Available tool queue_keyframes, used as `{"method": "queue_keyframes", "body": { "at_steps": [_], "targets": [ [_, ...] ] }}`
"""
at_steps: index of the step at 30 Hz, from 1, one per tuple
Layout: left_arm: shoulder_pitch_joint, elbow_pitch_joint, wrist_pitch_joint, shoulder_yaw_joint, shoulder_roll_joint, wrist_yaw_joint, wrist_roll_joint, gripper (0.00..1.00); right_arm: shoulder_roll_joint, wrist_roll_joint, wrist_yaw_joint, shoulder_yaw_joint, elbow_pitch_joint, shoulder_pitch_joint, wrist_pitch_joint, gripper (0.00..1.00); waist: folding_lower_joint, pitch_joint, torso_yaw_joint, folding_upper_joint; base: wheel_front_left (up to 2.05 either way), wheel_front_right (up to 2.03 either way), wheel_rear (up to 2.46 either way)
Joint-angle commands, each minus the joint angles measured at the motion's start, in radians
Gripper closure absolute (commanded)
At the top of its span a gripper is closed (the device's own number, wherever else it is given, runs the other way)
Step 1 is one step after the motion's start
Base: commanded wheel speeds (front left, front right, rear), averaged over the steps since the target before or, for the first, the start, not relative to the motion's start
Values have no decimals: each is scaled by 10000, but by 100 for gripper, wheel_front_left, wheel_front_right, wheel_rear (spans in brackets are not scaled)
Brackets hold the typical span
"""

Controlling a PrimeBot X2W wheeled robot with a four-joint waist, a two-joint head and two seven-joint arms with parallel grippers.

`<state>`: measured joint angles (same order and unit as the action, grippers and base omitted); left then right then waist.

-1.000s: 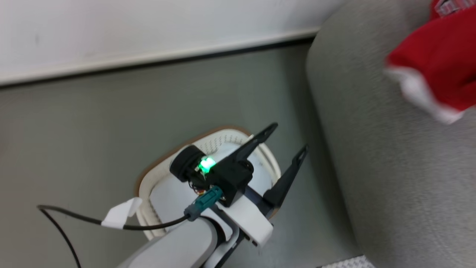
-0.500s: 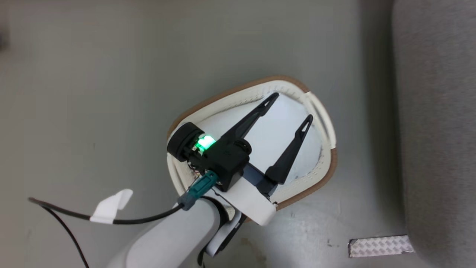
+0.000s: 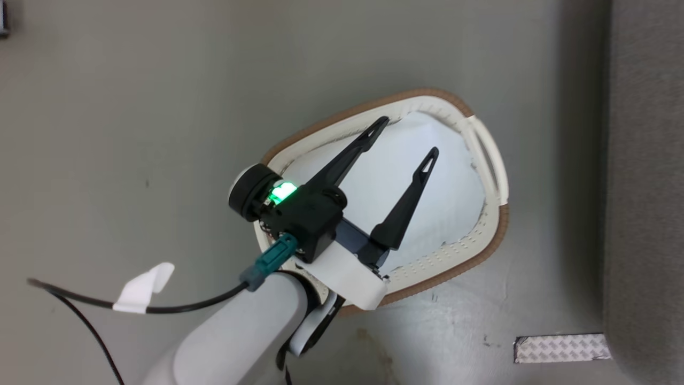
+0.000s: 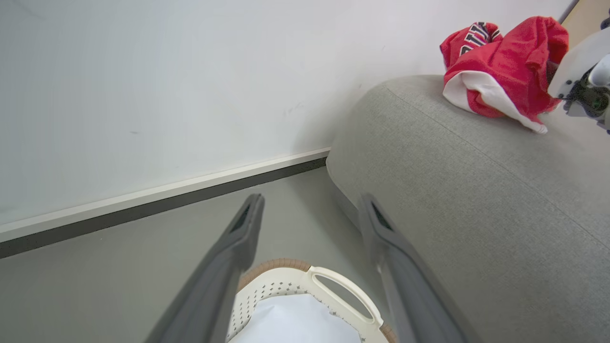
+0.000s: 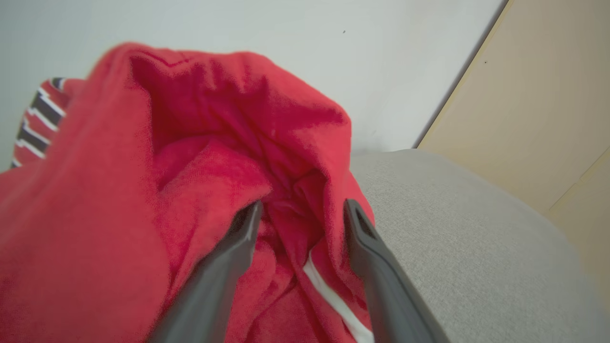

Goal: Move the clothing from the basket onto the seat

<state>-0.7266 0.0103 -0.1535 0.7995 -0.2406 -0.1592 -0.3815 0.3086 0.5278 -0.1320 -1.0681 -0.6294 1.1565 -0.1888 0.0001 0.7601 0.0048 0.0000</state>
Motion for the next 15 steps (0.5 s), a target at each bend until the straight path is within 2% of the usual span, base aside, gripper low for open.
{"method": "queue_keyframes", "body": {
  "at_steps": [1,7,10,15],
  "targets": [
    [185,-54,-89,-50,-54,-52,-115,0,-181,-70,26,104,-95,-253,-207,0,-1,-394,-266,0,0,0,0],
    [853,-244,-285,-381,-339,-248,-561,0,-836,-503,26,1074,-426,-880,-619,0,-1,-1550,-875,0,0,0,0],
    [1402,-390,-414,-595,-534,-442,-807,0,-1258,-986,26,1749,-538,-1729,-745,0,-1,-2338,-1153,0,0,0,0],
    [2515,-593,-771,-1057,-771,-767,-1313,0,-1865,-2463,28,3647,491,-3290,-750,0,-1,-3722,-1396,0,0,0,0]
  ]
}}
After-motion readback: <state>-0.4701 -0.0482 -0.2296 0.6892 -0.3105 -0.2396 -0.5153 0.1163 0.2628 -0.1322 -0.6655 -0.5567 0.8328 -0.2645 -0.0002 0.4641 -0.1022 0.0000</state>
